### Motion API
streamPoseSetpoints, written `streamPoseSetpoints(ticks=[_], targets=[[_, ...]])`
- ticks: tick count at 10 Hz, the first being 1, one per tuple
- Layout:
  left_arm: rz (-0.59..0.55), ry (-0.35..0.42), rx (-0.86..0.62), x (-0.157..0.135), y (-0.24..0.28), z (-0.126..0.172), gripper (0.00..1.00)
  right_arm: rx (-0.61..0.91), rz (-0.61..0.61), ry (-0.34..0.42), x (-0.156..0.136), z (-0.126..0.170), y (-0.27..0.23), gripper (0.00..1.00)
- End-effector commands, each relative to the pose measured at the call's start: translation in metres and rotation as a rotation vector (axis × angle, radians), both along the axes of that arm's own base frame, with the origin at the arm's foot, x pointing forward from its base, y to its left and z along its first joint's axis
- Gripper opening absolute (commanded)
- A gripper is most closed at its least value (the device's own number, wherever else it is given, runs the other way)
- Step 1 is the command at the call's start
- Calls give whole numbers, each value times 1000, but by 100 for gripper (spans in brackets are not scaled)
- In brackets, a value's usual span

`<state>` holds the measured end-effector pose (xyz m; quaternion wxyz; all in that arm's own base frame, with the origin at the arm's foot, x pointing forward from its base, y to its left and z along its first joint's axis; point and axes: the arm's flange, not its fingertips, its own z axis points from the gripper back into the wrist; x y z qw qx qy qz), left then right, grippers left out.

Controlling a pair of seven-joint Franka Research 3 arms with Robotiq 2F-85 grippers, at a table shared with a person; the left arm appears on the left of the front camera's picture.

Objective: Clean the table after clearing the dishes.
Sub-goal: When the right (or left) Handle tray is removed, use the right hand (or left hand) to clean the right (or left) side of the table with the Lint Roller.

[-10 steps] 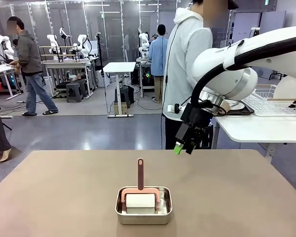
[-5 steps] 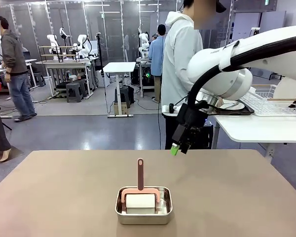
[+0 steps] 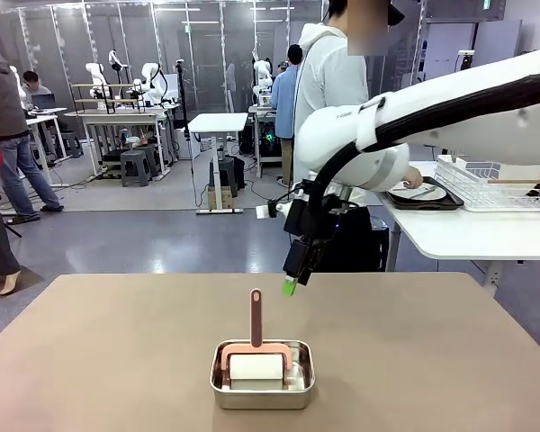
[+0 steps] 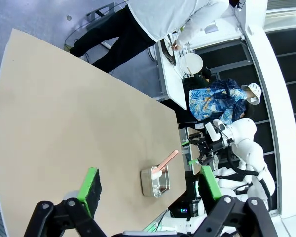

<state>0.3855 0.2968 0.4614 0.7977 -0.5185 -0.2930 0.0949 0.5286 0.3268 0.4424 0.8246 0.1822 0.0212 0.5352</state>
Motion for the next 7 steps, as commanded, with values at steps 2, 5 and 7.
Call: streamPoseSetpoints(ticks=[2,5,7], targets=[[-16,-10,4,-2,3,1,100,-43,146,33,32,-10,40,100],[-16,-10,4,-2,3,1,100,-84,234,71,34,-25,77,100],[-16,-10,4,-2,3,1,100,-91,279,87,31,-36,94,100]])
